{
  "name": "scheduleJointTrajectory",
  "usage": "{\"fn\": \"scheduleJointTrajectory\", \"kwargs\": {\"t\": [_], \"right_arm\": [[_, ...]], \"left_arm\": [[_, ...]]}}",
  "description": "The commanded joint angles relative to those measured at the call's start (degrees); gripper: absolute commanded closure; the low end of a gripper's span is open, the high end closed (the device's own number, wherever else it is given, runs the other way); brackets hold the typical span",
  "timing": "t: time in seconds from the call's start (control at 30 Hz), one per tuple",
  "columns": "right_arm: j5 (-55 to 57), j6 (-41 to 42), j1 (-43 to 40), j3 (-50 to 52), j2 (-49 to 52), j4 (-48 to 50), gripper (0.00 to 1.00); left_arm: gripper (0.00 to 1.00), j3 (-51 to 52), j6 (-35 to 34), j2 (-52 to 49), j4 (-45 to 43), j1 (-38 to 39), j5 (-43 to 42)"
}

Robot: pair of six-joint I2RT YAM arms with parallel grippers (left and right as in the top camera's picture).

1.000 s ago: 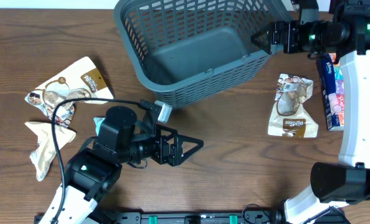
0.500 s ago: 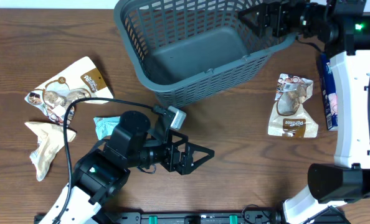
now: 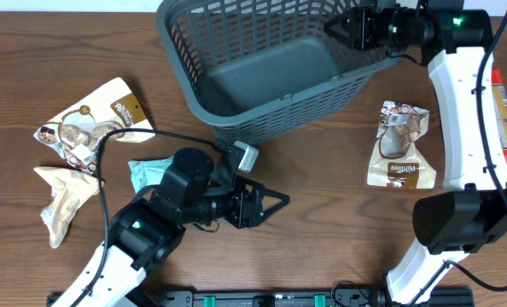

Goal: Pack container
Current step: 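Close both grippers on the grey basket rim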

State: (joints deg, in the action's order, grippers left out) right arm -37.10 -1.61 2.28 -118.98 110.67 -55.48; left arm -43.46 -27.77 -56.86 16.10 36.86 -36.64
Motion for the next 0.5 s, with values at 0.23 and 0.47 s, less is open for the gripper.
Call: {"fn": "scheduleJointTrajectory", "kwargs": {"t": [0.23, 0.47], "right_arm": [[6.23, 6.78, 0.37, -0.92, 0.26, 1.03, 0.98], [7.13, 2.89, 0.37, -0.48, 0.35, -0.79, 0.99]], "left_arm": [[0.94, -1.40, -5.57, -1.44, -0.63, 0.15, 9.11], [0.94, -1.40, -5.57, -1.62, -4.79, 0.13, 9.35]]}}
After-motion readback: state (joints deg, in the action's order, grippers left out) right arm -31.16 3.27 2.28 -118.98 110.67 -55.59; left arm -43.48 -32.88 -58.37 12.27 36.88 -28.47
